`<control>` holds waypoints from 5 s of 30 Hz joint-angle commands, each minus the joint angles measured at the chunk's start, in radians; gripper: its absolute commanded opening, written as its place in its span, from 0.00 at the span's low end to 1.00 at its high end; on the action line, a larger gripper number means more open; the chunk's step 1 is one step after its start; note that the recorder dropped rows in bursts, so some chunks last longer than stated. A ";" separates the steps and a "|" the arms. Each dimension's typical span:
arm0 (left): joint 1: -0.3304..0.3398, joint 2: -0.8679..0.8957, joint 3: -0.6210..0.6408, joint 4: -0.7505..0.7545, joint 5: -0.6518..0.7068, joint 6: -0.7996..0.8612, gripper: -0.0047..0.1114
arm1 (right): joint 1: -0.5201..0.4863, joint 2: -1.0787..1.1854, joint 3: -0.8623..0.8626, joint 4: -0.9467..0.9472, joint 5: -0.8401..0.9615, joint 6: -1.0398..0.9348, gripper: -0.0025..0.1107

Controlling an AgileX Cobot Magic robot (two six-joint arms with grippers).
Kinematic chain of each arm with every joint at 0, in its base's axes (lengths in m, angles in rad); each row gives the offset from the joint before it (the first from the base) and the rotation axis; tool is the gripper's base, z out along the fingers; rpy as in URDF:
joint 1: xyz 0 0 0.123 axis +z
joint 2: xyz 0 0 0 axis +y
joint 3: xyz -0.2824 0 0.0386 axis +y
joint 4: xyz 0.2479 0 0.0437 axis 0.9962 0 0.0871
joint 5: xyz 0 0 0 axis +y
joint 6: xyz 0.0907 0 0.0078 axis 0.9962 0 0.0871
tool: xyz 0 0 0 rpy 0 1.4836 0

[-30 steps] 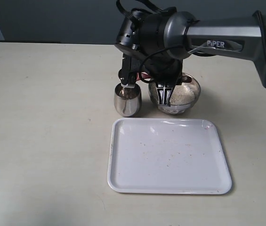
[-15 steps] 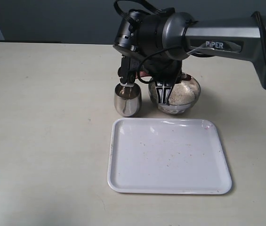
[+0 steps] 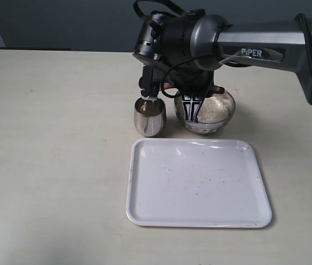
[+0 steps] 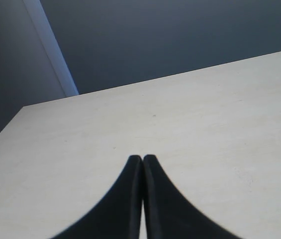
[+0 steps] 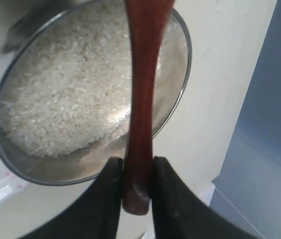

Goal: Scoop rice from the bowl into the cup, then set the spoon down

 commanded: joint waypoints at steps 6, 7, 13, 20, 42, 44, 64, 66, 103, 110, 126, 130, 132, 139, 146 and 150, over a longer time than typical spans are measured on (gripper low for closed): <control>0.001 -0.005 -0.002 -0.003 -0.001 -0.006 0.04 | 0.000 -0.001 -0.005 -0.015 0.003 0.016 0.02; 0.001 -0.005 -0.002 -0.003 -0.001 -0.006 0.04 | 0.000 -0.001 -0.005 -0.015 0.003 0.020 0.02; 0.001 -0.005 -0.002 -0.003 -0.001 -0.006 0.04 | 0.000 -0.001 -0.005 -0.017 0.003 0.023 0.02; 0.001 -0.005 -0.002 -0.003 -0.001 -0.006 0.04 | 0.000 -0.001 -0.005 -0.009 0.003 0.025 0.02; 0.001 -0.005 -0.002 -0.003 -0.001 -0.006 0.04 | 0.021 -0.001 -0.005 -0.043 0.003 0.046 0.02; 0.001 -0.005 -0.002 -0.003 -0.001 -0.006 0.04 | 0.021 -0.001 -0.005 -0.047 0.003 0.049 0.02; 0.001 -0.005 -0.002 -0.003 -0.001 -0.006 0.04 | 0.021 -0.001 -0.005 -0.054 0.003 0.077 0.02; 0.001 -0.005 -0.002 -0.003 -0.001 -0.006 0.04 | 0.021 -0.001 -0.005 -0.049 0.003 0.077 0.02; 0.001 -0.005 -0.002 -0.003 -0.001 -0.006 0.04 | 0.041 -0.009 0.136 -0.173 0.003 0.212 0.02; 0.001 -0.005 -0.002 -0.003 -0.001 -0.006 0.04 | 0.059 -0.009 0.136 -0.198 0.003 0.245 0.02; 0.001 -0.005 -0.002 -0.003 -0.001 -0.006 0.04 | 0.081 -0.044 0.136 -0.080 0.003 0.246 0.02; 0.001 -0.005 -0.002 -0.003 -0.001 -0.006 0.04 | 0.079 -0.094 0.136 0.003 -0.007 0.246 0.02; 0.001 -0.005 -0.002 -0.003 -0.001 -0.006 0.04 | 0.077 -0.108 0.136 0.022 0.001 0.243 0.02; 0.001 -0.005 -0.002 -0.003 -0.001 -0.006 0.04 | 0.040 -0.116 0.136 0.037 -0.063 0.244 0.02; 0.001 -0.005 -0.002 -0.003 -0.001 -0.006 0.04 | 0.040 -0.105 0.136 -0.078 -0.088 0.244 0.02; 0.001 -0.005 -0.002 -0.003 -0.001 -0.006 0.04 | 0.042 -0.078 0.136 -0.136 -0.039 0.236 0.02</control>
